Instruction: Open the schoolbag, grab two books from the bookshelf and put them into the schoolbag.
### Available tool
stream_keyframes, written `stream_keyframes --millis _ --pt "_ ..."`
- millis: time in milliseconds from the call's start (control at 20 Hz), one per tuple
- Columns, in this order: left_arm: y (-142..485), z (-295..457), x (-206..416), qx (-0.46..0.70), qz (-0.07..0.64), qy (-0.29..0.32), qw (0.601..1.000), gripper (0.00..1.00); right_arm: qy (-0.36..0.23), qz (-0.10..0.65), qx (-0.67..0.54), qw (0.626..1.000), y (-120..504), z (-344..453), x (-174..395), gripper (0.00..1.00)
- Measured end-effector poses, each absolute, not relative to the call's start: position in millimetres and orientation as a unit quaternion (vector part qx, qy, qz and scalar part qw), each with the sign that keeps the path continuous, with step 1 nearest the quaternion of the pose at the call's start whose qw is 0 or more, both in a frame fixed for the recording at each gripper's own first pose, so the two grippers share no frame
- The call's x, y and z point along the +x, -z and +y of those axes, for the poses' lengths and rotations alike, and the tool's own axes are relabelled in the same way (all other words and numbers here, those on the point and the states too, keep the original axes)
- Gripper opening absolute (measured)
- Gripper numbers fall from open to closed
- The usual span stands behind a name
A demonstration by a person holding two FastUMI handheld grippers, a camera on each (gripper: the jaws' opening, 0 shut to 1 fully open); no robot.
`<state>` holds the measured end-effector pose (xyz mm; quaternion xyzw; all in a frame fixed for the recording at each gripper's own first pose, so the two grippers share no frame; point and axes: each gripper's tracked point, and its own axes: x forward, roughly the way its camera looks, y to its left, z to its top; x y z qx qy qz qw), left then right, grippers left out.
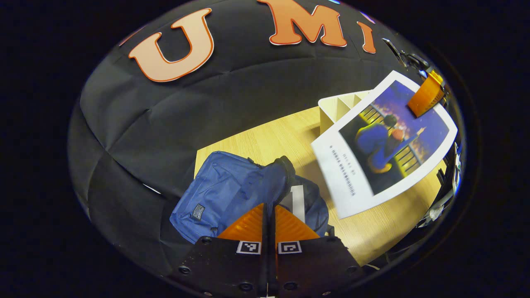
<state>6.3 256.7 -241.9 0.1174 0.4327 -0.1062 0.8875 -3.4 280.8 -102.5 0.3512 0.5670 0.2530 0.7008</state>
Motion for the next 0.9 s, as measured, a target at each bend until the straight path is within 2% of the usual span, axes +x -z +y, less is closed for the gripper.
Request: stream_keyframes --millis 200,450,900 --pt "240.7 259.2 7.5 0.109 0.432 0.101 0.889 0.01 -0.253 0.555 0.366 0.703 119.6 329.1 -5.0 0.30" --pt "237.7 258.1 10.2 0.115 0.431 0.102 0.889 0.01 -0.222 0.558 0.372 0.708 159.0 373.4 -10.7 0.29" --pt "231.9 253.1 9.3 0.127 0.425 0.115 0.889 0.01 -0.229 0.551 0.401 0.695 199.6 440.5 -18.5 0.30"
